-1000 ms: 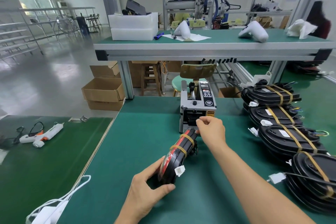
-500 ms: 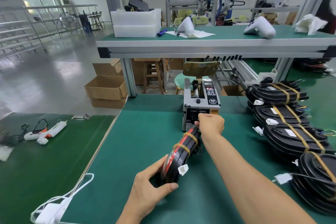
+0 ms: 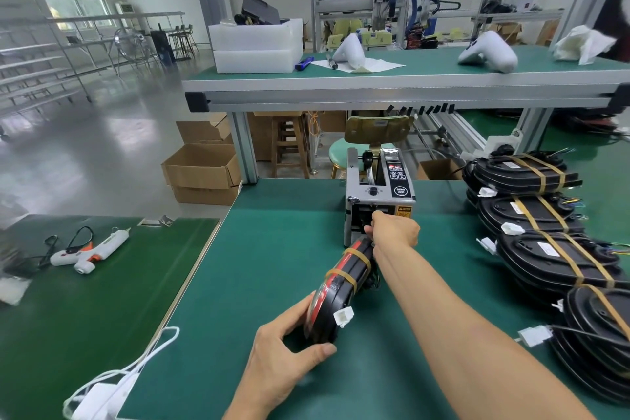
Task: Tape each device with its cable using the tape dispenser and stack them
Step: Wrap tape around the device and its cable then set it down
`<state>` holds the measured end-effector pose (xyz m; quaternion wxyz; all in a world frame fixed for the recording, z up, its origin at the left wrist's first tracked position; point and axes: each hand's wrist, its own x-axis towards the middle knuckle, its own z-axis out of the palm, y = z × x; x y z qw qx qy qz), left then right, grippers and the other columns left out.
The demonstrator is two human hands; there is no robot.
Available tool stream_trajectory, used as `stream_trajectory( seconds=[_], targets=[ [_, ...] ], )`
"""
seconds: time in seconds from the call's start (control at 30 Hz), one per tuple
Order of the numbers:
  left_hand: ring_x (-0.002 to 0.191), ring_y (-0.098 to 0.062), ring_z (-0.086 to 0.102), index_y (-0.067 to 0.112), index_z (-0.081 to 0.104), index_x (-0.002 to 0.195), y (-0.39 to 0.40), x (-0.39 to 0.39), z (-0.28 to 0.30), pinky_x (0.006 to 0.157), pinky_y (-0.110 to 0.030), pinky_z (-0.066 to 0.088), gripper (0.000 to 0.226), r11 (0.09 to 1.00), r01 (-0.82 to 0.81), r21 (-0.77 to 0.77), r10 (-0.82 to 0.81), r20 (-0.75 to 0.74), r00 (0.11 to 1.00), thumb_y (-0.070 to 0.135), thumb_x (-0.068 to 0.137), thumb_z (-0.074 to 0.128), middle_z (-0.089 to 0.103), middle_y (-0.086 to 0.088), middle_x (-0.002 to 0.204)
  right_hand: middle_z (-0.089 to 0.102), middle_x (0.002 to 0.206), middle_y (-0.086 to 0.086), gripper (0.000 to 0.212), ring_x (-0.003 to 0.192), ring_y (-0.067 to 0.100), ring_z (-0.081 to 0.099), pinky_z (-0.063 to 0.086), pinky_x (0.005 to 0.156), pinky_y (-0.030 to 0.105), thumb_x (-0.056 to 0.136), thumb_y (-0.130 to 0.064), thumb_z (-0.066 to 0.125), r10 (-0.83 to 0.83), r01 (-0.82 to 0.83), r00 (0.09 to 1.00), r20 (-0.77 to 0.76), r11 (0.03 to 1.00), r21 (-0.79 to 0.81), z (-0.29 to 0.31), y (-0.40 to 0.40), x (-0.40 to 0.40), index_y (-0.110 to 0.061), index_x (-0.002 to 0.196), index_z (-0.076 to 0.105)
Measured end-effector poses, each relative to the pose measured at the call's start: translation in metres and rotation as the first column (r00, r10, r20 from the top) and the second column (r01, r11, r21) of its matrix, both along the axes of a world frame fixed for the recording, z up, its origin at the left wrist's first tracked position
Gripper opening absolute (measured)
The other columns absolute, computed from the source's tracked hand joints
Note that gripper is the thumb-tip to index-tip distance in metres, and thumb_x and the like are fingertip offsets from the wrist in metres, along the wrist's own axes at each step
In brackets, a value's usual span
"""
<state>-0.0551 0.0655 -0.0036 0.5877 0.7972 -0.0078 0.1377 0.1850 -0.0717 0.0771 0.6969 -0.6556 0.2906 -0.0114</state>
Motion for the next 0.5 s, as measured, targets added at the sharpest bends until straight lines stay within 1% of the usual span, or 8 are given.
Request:
stream_trajectory(
  seconds=[0.07,0.13,0.2,0.27,0.33,0.37,0.43,0.5],
  targets=[
    [0.140,-0.009,0.061,0.045,0.062,0.148,0.000,0.000,0.000,0.113,-0.018,0.045,0.080,1.000,0.001,-0.003,-0.001,-0.003,1.000,0.046,0.077,0.098,0.068,0.016,0.145,0.064,0.044,-0.005,0.014,0.047,0.009,0.070,0.065,0.070,0.038,0.085,-0.012,0.073,-0.007,0.007,1.000,0.015,1.000,0.007,0.000,-0.001,-0.001,-0.013,0.073,0.065],
    [0.140,-0.009,0.061,0.045,0.062,0.148,0.000,0.000,-0.001,0.114,-0.020,0.045,0.080,1.000,-0.001,-0.005,0.001,-0.005,1.000,0.046,0.076,0.099,0.068,0.015,0.145,0.065,0.045,-0.006,0.012,0.047,0.007,0.069,0.061,0.061,0.031,0.084,-0.011,0.072,0.000,-0.001,0.999,0.043,1.000,0.019,0.002,-0.005,-0.006,-0.014,0.074,0.068],
    [0.139,-0.009,0.061,0.046,0.062,0.147,0.000,0.000,-0.002,0.115,-0.022,0.046,0.080,1.000,-0.005,-0.005,0.005,-0.008,1.000,0.047,0.076,0.098,0.069,0.016,0.145,0.066,0.048,-0.008,0.010,0.057,0.010,0.071,0.051,0.055,0.025,0.085,-0.012,0.069,0.035,-0.036,0.996,0.087,0.999,0.006,0.003,-0.014,-0.016,-0.016,0.077,0.073],
    [0.139,-0.009,0.061,0.046,0.062,0.148,0.001,0.000,-0.003,0.115,-0.024,0.046,0.080,1.000,-0.005,-0.010,0.004,-0.010,1.000,0.048,0.076,0.098,0.069,0.016,0.145,0.071,0.057,-0.008,0.011,0.070,0.014,0.070,0.045,0.056,0.024,0.086,-0.013,0.068,0.090,-0.087,0.986,0.141,0.996,-0.029,0.001,-0.028,-0.029,-0.018,0.080,0.076],
    [0.140,-0.009,0.061,0.045,0.062,0.148,0.001,0.001,-0.003,0.115,-0.024,0.046,0.080,1.000,0.001,-0.014,-0.001,-0.016,1.000,0.048,0.077,0.098,0.069,0.016,0.145,0.073,0.075,-0.010,0.011,0.078,0.014,0.065,0.046,0.063,0.024,0.086,-0.013,0.069,0.151,-0.138,0.966,0.211,0.988,-0.072,0.000,-0.045,-0.045,-0.018,0.081,0.077],
    [0.140,-0.009,0.061,0.045,0.062,0.148,0.000,0.001,-0.003,0.115,-0.024,0.046,0.080,1.000,0.004,-0.017,-0.004,-0.016,1.000,0.047,0.077,0.098,0.069,0.015,0.145,0.073,0.079,-0.011,0.011,0.079,0.012,0.064,0.047,0.068,0.024,0.087,-0.012,0.070,0.176,-0.159,0.953,0.246,0.983,-0.088,0.002,-0.053,-0.053,-0.018,0.080,0.077],
    [0.141,-0.011,0.061,0.042,0.062,0.149,0.001,0.002,-0.004,0.116,-0.024,0.046,0.080,1.000,0.006,-0.022,-0.006,-0.021,1.000,0.045,0.078,0.098,0.068,0.014,0.146,0.070,0.073,-0.014,0.011,0.072,0.008,0.058,0.047,0.072,0.024,0.087,-0.014,0.072,0.232,-0.205,0.920,0.315,0.972,-0.117,0.008,-0.065,-0.071,-0.019,0.079,0.077],
    [0.140,-0.010,0.061,0.042,0.062,0.149,0.001,0.002,-0.004,0.115,-0.022,0.046,0.080,1.000,0.006,-0.019,-0.006,-0.018,1.000,0.047,0.077,0.098,0.069,0.015,0.145,0.066,0.068,-0.011,0.013,0.064,0.005,0.052,0.047,0.067,0.018,0.088,-0.016,0.074,0.319,-0.274,0.864,0.390,0.947,-0.168,0.016,-0.071,-0.091,-0.021,0.077,0.077]
  ],
)
